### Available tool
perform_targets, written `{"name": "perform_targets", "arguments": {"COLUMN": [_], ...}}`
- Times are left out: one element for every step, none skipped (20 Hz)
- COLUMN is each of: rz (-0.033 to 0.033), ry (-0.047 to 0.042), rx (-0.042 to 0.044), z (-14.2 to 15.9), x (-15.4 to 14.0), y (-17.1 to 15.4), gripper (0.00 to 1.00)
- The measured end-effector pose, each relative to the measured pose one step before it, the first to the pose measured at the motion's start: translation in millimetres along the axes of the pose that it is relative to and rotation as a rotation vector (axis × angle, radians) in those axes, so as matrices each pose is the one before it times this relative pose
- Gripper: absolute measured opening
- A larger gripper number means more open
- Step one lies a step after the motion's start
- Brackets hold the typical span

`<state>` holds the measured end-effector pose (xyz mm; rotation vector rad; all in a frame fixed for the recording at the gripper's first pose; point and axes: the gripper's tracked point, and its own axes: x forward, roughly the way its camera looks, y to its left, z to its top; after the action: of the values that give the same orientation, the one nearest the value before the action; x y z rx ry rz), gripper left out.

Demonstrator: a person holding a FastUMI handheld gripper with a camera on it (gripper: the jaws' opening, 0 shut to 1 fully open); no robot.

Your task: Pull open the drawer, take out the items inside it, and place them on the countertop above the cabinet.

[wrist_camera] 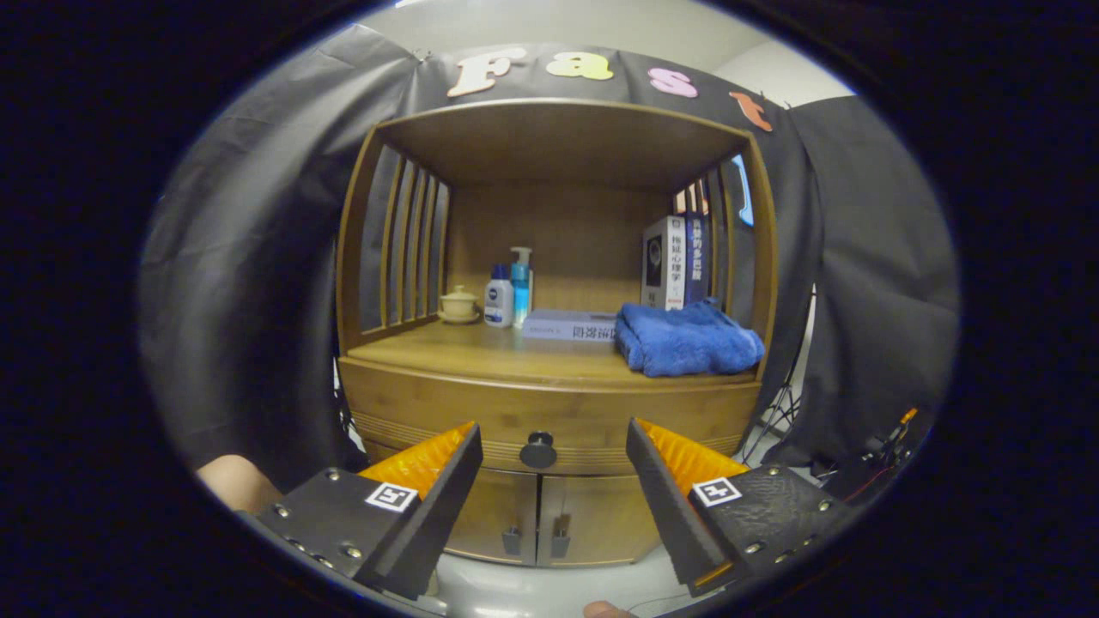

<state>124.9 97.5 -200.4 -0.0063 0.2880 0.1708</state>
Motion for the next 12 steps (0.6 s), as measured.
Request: {"name": "perform_targets", "arguments": {"rz": [-0.00508,-0.00426,0.00375,0.00236,0.00239,0.00481,-0.00011,-0.00341,-0.00155,-0.0019,-0.0096,-0.0045], "ry": [0.01796,0.01606,0.00982,0.00553,0.0079,0.00111,-0.00207,-0.00638,-0.00345,-0.00321,-0.0033,0.00896], "rx": [-0.00362,0.00119,0.00695,0.00979,0.00629,0.00244,-0.003,-0.00729,-0.00699,-0.00824,-0.0067,-0.0021], "z": [-9.2,-6.3,-4.9,-2.75,-3.73,-0.73,-0.07,1.43,2.11,-1.62,-1.62,-3.24], "x": [8.46,7.7,8.78,7.86,6.04,6.68,6.69,6.04,6.82,6.74,7.0,7.77], "y": [-0.65,-0.43,2.52,2.77,2.65,4.11,2.35,1.8,3.75,1.88,-0.86,-0.32], "gripper": [1.0,1.0,1.0,1.0,1.0,1.0,1.0,1.0,1.0,1.0,1.0,1.0]}}
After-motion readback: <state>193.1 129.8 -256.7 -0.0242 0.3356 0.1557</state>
